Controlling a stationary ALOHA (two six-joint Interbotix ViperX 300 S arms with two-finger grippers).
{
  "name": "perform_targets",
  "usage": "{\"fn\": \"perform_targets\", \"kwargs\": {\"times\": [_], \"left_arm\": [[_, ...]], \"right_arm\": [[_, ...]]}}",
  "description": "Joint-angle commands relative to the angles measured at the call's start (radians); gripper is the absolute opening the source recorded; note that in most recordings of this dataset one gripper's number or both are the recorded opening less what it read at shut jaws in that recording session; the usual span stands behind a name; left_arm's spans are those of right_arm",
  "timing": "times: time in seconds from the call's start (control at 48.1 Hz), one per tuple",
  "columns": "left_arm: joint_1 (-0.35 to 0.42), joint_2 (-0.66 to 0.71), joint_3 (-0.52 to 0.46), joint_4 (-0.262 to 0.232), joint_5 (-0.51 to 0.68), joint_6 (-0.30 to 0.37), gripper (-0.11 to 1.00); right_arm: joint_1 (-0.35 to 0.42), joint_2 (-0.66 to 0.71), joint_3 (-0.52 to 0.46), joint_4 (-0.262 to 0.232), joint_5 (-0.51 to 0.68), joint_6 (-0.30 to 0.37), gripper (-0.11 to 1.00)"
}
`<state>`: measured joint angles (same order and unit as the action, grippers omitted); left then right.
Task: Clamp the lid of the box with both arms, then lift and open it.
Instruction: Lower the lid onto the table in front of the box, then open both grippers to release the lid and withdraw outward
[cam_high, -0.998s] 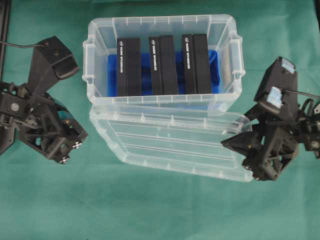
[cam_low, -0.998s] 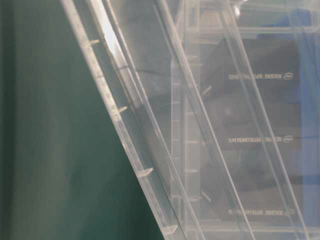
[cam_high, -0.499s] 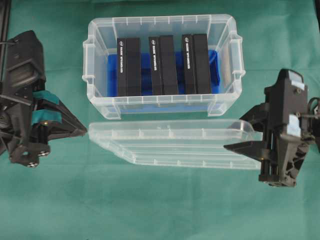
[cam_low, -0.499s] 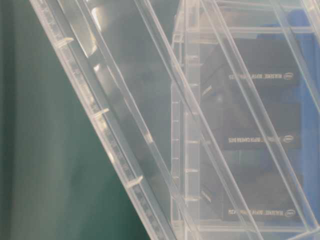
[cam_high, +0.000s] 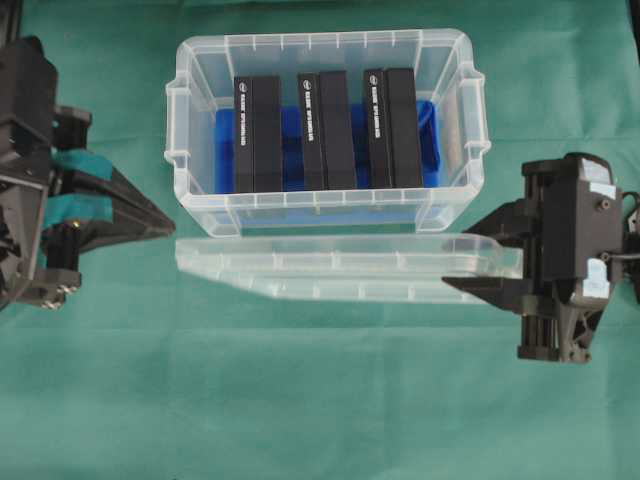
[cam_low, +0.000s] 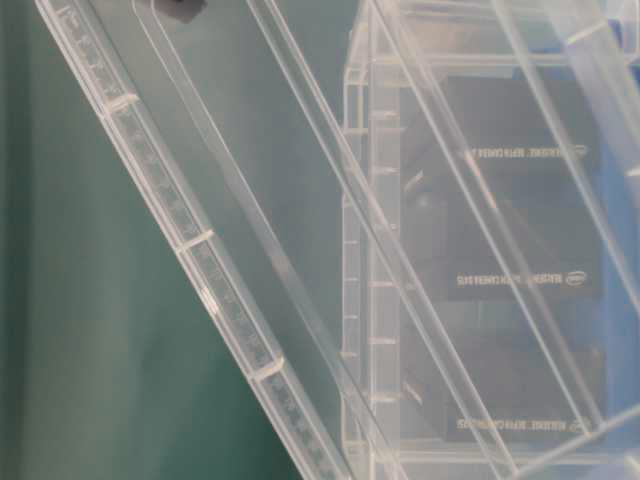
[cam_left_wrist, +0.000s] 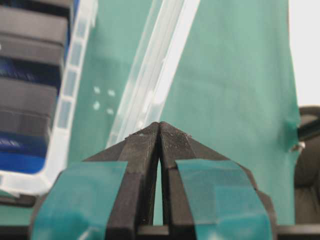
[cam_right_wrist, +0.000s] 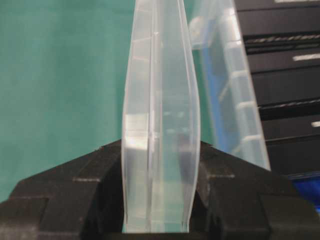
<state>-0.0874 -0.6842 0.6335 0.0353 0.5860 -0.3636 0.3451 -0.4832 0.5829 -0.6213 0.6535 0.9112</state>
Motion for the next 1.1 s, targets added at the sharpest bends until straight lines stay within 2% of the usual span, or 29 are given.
{"fn": "perform_targets", "kwargs": {"times": [0.0, 0.166, 0.478, 0.644, 0.727, 0.894, 1.081], "left_arm": [[0.015, -0.02, -0.009, 0.0, -0.023, 0.011, 0.0], [0.035, -0.032, -0.006, 0.0, -0.026, 0.034, 0.0], [0.06, -0.032, -0.006, -0.002, -0.043, 0.055, 0.0], [0.075, -0.034, -0.006, -0.002, -0.043, 0.055, 0.0], [0.092, -0.032, -0.006, -0.002, -0.043, 0.057, 0.0], [0.141, -0.034, -0.006, -0.002, -0.046, 0.064, 0.0], [0.184, -0.035, -0.006, -0.002, -0.077, 0.137, 0.0]], "right_arm": [[-0.005, -0.015, -0.028, -0.031, 0.012, -0.002, 0.32], [-0.011, -0.015, -0.028, -0.069, 0.04, -0.003, 0.31], [-0.011, -0.015, -0.032, -0.072, 0.028, -0.002, 0.32], [-0.011, -0.02, -0.04, -0.092, 0.031, -0.002, 0.78], [-0.011, -0.029, -0.048, -0.121, 0.034, 0.002, 0.93], [-0.038, -0.075, -0.048, -0.201, 0.035, 0.006, 0.92], [-0.16, -0.137, -0.023, -0.259, 0.055, 0.009, 0.92]]}}
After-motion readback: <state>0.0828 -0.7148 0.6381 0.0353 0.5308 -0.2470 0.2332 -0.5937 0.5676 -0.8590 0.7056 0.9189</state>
